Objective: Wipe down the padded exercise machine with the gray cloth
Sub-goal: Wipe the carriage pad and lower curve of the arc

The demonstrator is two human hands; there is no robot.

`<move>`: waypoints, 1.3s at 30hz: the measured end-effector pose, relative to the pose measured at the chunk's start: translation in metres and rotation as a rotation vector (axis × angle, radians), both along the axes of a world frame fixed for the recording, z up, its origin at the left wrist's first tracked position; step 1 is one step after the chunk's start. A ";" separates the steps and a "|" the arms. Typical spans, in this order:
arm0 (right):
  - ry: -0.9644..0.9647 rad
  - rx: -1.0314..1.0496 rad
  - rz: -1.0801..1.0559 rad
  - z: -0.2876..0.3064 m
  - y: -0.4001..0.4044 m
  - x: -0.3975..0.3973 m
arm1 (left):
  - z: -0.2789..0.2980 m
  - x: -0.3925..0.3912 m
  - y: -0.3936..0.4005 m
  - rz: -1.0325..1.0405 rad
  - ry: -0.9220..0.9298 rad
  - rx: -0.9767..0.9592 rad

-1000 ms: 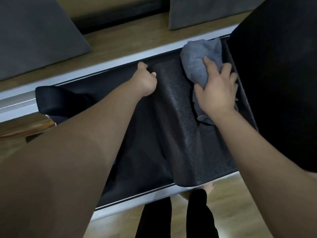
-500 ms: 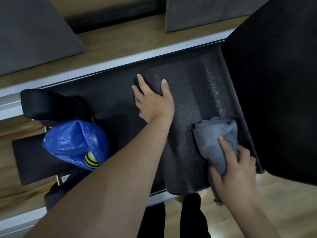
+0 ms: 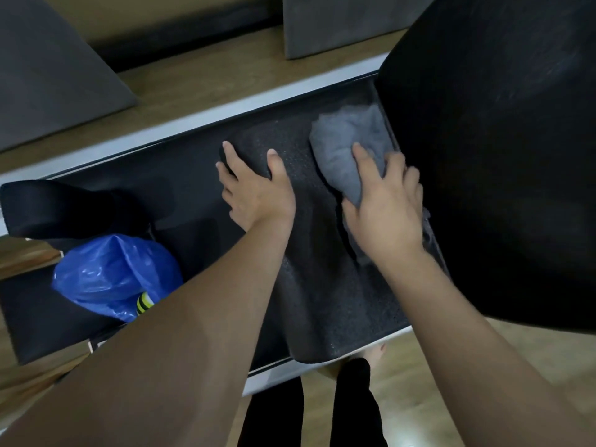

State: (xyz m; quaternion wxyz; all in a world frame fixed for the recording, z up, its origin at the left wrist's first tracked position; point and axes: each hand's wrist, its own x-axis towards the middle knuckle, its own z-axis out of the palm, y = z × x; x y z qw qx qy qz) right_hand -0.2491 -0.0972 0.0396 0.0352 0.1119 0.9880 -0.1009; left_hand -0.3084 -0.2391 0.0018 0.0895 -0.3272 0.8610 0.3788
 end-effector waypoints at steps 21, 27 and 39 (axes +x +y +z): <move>-0.013 0.030 0.047 0.001 0.015 0.015 | -0.004 0.001 0.000 0.009 0.046 0.031; -0.069 0.043 0.028 0.008 0.020 0.053 | 0.000 -0.002 -0.007 -0.049 0.027 0.072; -0.146 0.352 0.220 0.071 0.061 0.191 | 0.041 0.074 0.034 -0.867 0.068 -0.273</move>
